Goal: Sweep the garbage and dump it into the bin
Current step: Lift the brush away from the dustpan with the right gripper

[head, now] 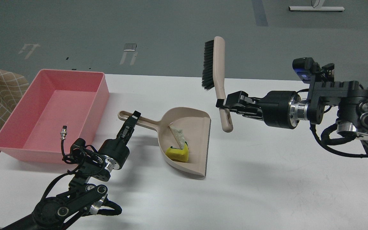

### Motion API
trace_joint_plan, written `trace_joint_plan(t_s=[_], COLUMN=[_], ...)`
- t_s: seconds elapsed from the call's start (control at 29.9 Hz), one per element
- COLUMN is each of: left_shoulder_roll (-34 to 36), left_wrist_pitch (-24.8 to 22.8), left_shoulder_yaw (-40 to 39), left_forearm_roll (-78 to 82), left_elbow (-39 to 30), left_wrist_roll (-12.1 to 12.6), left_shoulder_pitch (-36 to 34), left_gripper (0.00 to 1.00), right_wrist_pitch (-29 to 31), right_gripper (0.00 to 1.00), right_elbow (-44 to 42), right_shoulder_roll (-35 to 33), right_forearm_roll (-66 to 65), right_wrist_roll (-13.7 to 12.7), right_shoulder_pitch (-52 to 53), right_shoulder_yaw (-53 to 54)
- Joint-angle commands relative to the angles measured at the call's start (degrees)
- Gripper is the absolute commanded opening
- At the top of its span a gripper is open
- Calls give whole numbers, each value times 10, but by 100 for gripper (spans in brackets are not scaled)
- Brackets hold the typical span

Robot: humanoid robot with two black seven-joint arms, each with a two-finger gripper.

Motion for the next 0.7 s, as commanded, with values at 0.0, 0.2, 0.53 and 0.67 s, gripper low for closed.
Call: trace_joint_plan(t_s=[0.0, 0.2, 0.53, 0.67], left_shoulder_roll=[0, -1, 1, 3], left_wrist_pitch=[0, 0, 0, 0], left_shoulder_yaw=[0, -1, -1, -1], left_forearm_roll=[-1, -1, -2, -2], left_elbow=[0, 0, -5, -6], left_wrist_roll=[0, -4, -4, -4], left_shoulder_pitch=[0, 0, 0, -1], left_gripper=[0, 0, 0, 0], right_wrist_pitch=[0, 0, 0, 0], right_gripper=[6, 6, 6, 6], right_elbow=[-2, -10, -19, -25], right_shoulder_roll=[-29, -71, -113, -124], right_forearm_roll=[-1, 0, -1, -1], right_wrist_roll=[0, 0, 0, 0], right_shoulder_pitch=[-1, -1, -20, -25], right_shoulder_yaw=[2, 4, -2, -2])
